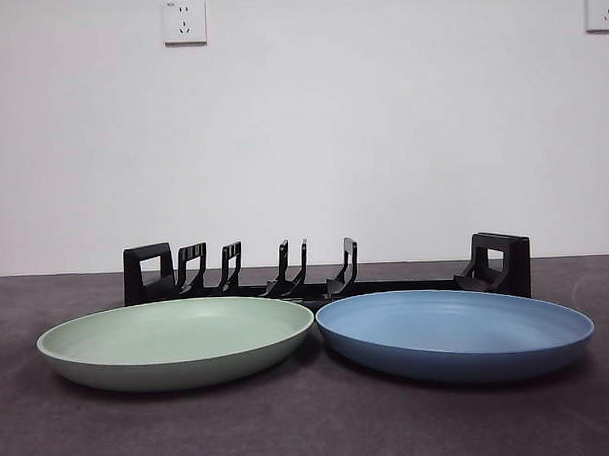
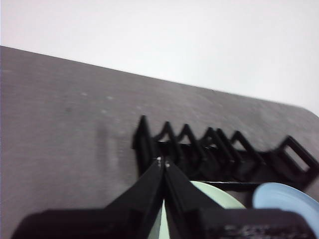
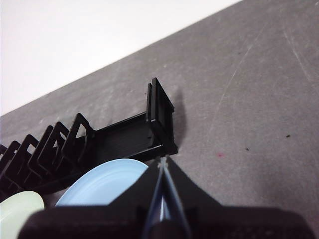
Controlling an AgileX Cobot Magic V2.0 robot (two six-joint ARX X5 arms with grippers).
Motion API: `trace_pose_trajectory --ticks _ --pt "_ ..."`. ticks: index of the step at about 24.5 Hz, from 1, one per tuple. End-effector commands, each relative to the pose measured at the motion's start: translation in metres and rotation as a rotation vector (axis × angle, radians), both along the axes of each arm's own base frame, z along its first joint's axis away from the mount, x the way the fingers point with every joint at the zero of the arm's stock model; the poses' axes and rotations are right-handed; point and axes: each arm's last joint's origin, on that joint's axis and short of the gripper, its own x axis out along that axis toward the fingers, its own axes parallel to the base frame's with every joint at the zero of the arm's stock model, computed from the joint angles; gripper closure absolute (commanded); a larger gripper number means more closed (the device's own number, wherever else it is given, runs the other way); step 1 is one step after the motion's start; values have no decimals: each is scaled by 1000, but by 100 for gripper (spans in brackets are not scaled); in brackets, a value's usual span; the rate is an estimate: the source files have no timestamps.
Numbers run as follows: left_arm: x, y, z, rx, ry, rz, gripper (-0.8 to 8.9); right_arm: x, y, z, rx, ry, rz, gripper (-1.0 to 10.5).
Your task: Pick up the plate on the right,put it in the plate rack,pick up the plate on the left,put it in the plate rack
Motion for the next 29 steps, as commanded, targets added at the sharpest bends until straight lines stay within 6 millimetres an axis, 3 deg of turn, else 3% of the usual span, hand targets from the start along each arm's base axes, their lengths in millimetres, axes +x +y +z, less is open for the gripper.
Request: trace_pose_trajectory --ticks 1,6,12,13,14,15,16,17,19,21,29 --pt "13 -2 12 27 34 -59 819 10 1 12 -4 31 31 957" --pt "39 -5 26 19 112 -144 818 34 3 29 -31 103 125 957" --pt "63 -11 22 -18 198 -303 813 65 6 36 -34 214 255 946" --pt "66 -12 20 -15 209 -319 804 70 7 36 -33 234 281 945" --pt "69 -14 17 -14 227 -329 716 77 8 36 -25 262 307 941" --pt "72 -15 15 -14 241 -336 586 84 8 35 -17 288 329 897" --pt "73 -17 13 -14 253 -342 523 90 8 34 -14 308 333 788" --pt "75 -18 11 -8 259 -347 526 97 8 31 -11 329 334 664" --pt "77 -21 12 32 245 -361 525 105 9 26 12 365 363 635" --pt "78 -26 21 99 218 -370 525 113 10 16 35 416 388 636" --pt "68 -72 89 457 81 -440 526 137 22 -39 70 658 442 698"
